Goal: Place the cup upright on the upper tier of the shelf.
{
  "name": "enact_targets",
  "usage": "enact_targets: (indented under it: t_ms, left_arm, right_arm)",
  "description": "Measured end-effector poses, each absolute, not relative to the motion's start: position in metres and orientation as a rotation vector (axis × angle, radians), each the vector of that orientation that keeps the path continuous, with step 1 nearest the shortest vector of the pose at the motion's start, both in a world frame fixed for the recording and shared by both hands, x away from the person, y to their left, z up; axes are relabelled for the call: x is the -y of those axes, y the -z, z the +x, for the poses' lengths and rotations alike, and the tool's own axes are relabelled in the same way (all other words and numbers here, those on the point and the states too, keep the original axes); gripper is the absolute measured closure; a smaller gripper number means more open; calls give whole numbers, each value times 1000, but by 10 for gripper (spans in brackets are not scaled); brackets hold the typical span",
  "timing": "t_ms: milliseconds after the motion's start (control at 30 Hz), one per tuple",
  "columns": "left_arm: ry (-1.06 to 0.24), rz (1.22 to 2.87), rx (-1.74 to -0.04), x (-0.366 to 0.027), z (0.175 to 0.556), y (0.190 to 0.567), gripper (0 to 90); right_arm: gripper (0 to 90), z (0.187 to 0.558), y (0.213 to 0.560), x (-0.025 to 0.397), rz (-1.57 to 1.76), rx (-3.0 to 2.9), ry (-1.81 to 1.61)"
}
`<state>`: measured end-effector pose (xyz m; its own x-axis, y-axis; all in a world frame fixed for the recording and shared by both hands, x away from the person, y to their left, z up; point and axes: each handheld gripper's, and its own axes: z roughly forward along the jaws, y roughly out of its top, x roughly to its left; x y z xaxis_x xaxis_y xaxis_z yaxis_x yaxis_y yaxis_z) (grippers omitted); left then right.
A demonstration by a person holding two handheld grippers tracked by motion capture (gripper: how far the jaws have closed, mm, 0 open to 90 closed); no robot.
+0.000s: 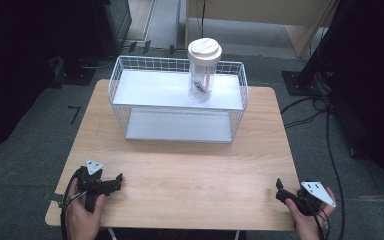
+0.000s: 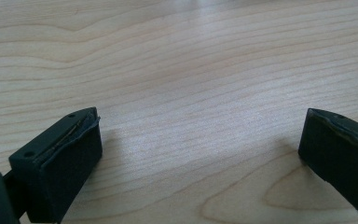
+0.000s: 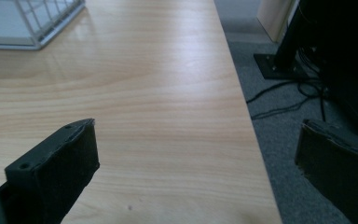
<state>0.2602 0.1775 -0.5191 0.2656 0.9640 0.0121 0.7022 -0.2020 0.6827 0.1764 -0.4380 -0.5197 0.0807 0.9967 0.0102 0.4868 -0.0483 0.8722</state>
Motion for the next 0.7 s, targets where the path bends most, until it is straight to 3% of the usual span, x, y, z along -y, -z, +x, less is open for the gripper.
enact_targets:
  t_ms: [700]
  left_arm:
    - [-607,1980,-1499,-178,260,519,0]
  right_arm:
    - [0,182,524,435,1639,-1747,-765]
